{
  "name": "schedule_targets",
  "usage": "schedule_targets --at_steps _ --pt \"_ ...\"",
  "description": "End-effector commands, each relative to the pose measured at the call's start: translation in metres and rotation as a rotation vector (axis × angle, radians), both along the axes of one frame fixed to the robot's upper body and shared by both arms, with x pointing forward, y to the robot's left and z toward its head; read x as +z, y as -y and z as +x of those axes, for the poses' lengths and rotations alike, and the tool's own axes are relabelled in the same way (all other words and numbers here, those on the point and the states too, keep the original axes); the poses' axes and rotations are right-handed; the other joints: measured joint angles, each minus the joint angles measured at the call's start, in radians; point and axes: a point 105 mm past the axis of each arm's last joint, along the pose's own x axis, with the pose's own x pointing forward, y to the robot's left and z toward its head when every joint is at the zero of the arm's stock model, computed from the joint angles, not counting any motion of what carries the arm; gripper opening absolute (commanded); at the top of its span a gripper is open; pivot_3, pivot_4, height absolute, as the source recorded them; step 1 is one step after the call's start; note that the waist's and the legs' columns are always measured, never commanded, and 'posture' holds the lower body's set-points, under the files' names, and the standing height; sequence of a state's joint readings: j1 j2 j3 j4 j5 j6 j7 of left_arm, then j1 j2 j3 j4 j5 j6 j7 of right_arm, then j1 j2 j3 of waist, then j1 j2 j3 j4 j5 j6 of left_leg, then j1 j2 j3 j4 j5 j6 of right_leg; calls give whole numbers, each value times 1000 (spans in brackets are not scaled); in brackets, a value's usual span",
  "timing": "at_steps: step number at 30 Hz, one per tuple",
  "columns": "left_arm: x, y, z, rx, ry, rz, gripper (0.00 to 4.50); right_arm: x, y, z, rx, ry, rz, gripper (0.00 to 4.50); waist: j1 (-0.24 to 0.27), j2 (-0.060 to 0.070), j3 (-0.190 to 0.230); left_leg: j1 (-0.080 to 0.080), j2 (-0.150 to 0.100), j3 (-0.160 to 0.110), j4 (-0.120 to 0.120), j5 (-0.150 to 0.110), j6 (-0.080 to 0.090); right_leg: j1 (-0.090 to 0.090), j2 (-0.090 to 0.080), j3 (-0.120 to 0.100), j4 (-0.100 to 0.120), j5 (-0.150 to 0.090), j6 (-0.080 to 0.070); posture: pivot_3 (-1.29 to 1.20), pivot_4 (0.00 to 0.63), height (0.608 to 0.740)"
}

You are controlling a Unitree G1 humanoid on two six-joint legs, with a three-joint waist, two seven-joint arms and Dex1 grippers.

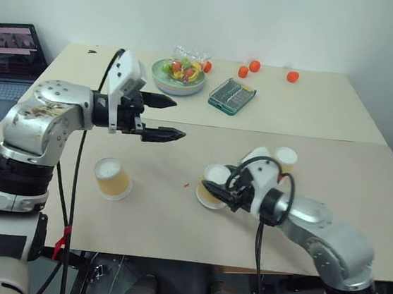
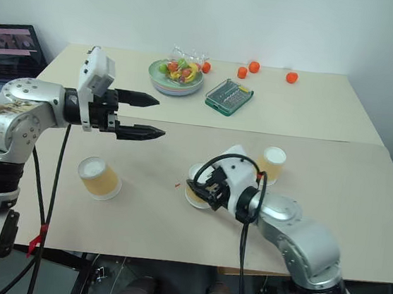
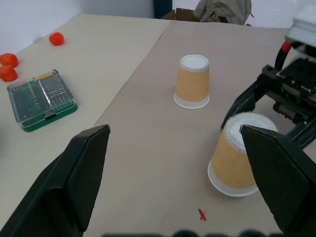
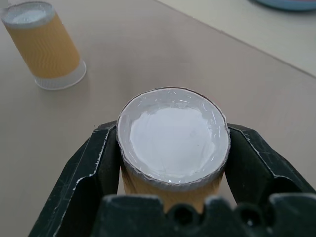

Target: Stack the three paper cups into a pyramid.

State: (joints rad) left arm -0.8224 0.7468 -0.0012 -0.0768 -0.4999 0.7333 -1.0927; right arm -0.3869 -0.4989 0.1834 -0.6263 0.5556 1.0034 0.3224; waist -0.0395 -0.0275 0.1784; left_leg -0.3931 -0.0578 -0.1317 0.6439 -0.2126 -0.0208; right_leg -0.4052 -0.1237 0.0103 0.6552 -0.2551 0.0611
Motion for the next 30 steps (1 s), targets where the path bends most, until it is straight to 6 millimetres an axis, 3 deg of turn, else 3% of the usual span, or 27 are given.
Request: schedule_targets --at_steps 1,6,10,23,25,27,30 --pt "9 -1 -10 5 36 -11 4500 8 -12 2 36 46 12 2745 -2 0 0 0 0 0 0 0 0 0 0 0 1 0 0 0 150 740" --pt "10 -2 -12 17 27 -29 4500 6 -21 5 69 42 4 2745 -5 0 0 2 1 1 0 0 0 -1 1 2 3 0 0 0 150 740" --pt "6 -4 -15 26 17 -17 4500 16 -44 6 140 54 37 2745 -11 0 0 3 2 2 0 0 0 -1 2 3 3 0 -1 0 150 740" --pt "5 6 -16 3 12 -25 4500 19 -55 9 157 79 40 2745 -6 0 0 3 2 2 0 0 0 -1 3 3 4 1 -1 0 150 740" --pt "5 6 -16 0 12 -26 4500 18 -54 10 153 78 37 3724 -6 0 0 3 2 2 0 0 0 -1 3 3 4 1 -1 0 150 740" --pt "6 6 -16 -2 12 -26 4500 17 -53 10 150 76 37 4293 -6 0 0 3 2 2 0 0 0 -1 3 3 4 1 -1 0 150 740" --pt "6 7 -16 -7 13 -26 4500 17 -51 10 145 75 38 4436 -6 0 0 3 2 2 0 0 0 -1 3 3 4 1 -1 0 150 740"
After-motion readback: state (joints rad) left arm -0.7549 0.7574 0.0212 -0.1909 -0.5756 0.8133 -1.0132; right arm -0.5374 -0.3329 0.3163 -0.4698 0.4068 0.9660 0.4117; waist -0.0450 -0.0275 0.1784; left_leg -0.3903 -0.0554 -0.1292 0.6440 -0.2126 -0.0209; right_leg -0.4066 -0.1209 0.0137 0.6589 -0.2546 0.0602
